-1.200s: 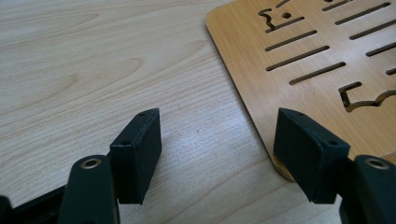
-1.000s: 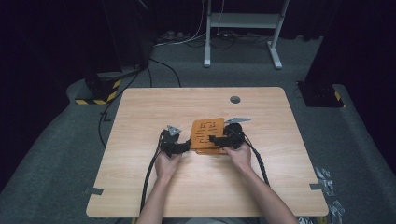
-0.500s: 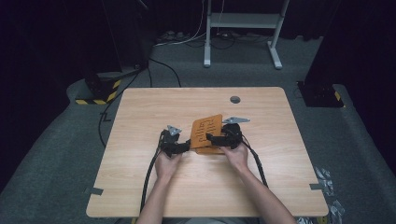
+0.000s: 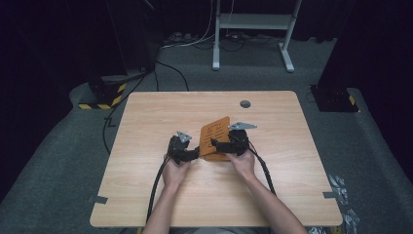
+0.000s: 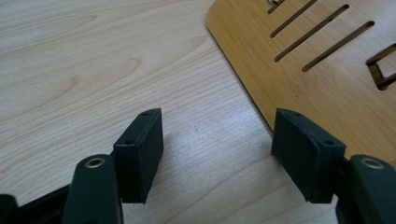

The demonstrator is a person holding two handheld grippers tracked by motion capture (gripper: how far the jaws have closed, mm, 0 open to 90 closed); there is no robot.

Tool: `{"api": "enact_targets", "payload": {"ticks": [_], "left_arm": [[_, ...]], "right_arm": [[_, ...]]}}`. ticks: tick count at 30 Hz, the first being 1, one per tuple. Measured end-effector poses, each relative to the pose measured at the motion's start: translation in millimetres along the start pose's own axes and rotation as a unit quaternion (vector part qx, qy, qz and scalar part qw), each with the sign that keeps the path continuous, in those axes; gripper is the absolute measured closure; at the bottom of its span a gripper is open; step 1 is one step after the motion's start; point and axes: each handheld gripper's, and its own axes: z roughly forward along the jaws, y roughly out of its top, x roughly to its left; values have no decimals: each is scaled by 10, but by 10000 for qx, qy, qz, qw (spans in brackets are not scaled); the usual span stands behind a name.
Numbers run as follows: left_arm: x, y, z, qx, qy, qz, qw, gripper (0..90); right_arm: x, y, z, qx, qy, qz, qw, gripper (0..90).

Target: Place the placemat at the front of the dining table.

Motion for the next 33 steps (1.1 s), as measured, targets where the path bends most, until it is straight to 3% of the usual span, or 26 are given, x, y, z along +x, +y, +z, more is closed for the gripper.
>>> {"api": "enact_targets", "payload": {"ticks": [9, 17, 23, 33], "left_arm": [[-23, 1, 2, -9, -74, 66, 10000, 335], [-33, 1, 3, -8, -108, 94, 9999, 334], [-33, 1, 3, -9, -109, 95, 9999, 333], [-32, 1, 2, -5, -110, 98, 9999, 333]], "right_arm": [[75, 12, 63, -8, 47, 10, 10000, 269], [163, -7, 126, 75, 9, -258, 9996, 274], [218, -32, 162, 169, 107, -414, 9989, 437], [184, -77, 233, 338, 346, -190, 9986, 599]]}}
